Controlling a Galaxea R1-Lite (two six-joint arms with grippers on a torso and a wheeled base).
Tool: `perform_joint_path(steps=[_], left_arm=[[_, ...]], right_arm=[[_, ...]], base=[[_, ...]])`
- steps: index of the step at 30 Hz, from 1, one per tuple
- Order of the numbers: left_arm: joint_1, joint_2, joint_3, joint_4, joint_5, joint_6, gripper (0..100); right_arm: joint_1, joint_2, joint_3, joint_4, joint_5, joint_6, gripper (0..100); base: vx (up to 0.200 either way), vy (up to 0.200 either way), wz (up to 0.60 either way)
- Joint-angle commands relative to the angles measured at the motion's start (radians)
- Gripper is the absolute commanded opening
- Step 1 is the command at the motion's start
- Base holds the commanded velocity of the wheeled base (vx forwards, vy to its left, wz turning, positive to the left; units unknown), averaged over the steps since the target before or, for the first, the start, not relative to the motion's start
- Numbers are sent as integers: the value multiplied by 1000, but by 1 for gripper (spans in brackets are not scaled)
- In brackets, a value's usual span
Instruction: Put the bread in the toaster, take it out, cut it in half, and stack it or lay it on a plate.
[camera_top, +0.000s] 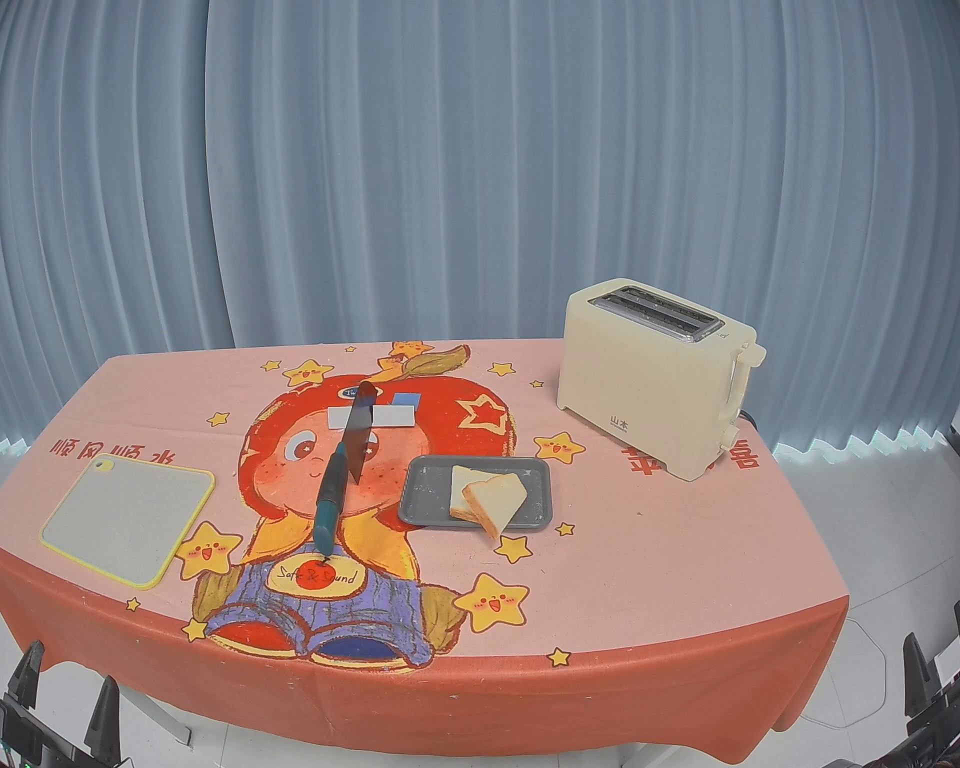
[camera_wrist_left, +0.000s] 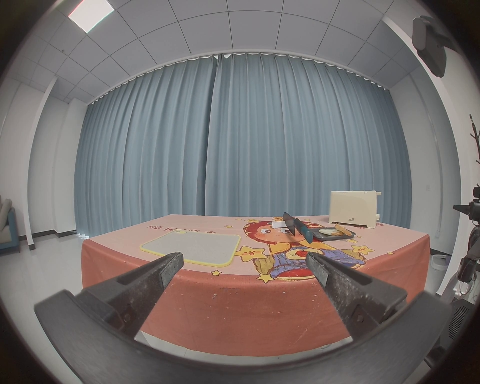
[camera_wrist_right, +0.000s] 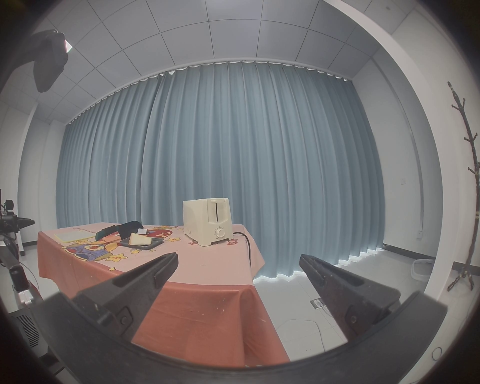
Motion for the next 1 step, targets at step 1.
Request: perform_joint_path(steps=[1], left_arm=[[0, 4, 18, 0, 1, 0, 100]], right_arm=[[0, -16, 17, -1, 0, 0, 100]], base=[[0, 0, 0]])
